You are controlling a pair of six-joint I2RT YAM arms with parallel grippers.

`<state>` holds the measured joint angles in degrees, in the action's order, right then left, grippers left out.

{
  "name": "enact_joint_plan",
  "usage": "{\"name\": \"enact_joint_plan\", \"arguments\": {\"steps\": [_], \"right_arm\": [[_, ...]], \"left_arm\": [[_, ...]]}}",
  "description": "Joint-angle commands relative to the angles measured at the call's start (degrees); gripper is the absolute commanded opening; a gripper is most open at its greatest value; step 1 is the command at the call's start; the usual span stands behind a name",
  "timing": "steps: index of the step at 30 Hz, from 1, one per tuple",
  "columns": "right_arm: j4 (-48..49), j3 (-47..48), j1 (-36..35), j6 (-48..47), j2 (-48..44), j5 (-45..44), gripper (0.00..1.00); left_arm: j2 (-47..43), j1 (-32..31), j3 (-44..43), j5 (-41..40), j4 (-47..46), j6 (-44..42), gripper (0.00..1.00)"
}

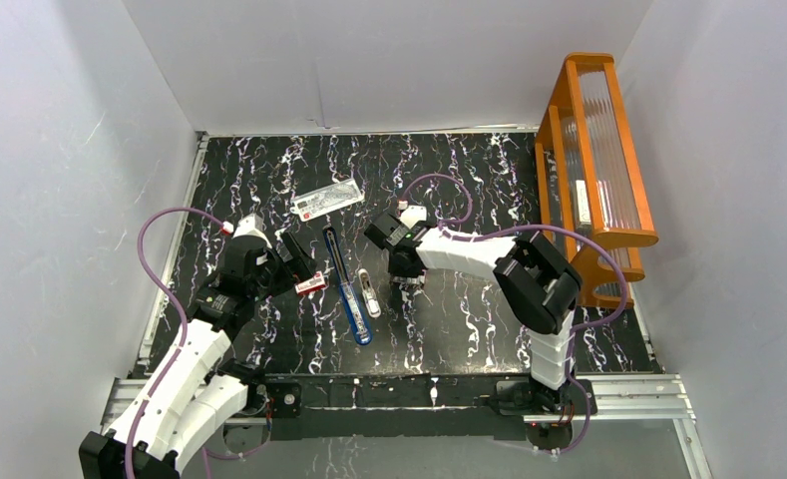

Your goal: Load the staples into the stapler

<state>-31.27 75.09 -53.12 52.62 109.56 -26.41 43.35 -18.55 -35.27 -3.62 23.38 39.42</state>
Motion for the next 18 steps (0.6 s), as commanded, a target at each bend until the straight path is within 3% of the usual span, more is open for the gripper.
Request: {"name": "enact_joint_plan", "arguments": {"steps": [1,13,18], "right_arm": [[1.67,-1.15,0.28,0.52,-3.30,-0.01,0.22],[4.05,-2.59,0.24,-0.90,-6.45,0.78,0.23],[1.08,-0.28,0.21,-1.30,-3.18,0.70,0.36]], "left_arm": [[-0.64,-0.09,0.28,-0.87,0.05,-0.65,0.94],[-0.59,-0.09,0.20,-0.87,0.05,-0.72,0.94],[-0.45,-0.09,0.26,-0.87,0.02,-0.57,0.94]]}}
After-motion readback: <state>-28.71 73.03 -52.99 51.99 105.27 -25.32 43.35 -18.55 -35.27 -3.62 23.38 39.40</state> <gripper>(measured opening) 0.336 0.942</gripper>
